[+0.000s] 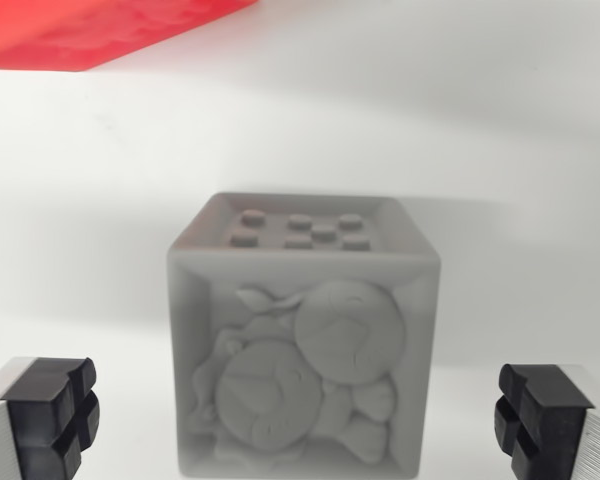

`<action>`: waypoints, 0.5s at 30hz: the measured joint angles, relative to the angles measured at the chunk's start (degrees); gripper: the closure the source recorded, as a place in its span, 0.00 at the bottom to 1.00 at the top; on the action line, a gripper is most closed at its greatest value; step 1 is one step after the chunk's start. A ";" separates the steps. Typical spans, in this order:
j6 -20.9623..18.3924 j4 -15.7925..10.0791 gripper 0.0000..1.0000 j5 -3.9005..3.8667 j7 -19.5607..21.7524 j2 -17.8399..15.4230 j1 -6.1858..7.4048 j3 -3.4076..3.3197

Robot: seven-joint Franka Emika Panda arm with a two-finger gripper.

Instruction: Destack cube

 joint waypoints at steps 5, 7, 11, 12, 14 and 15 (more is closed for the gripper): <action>-1.92 -0.42 0.00 0.05 -0.03 -2.39 -0.03 0.06; -2.84 -0.58 0.00 0.08 -0.05 -3.49 -0.04 0.08; -4.65 -0.95 0.00 0.19 -0.12 -5.71 -0.05 0.12; -4.90 -0.98 0.00 0.21 -0.13 -5.97 -0.05 0.12; -5.91 -1.07 0.00 0.30 -0.18 -7.09 -0.05 0.14; -6.49 -1.10 0.00 0.35 -0.20 -7.70 -0.05 0.14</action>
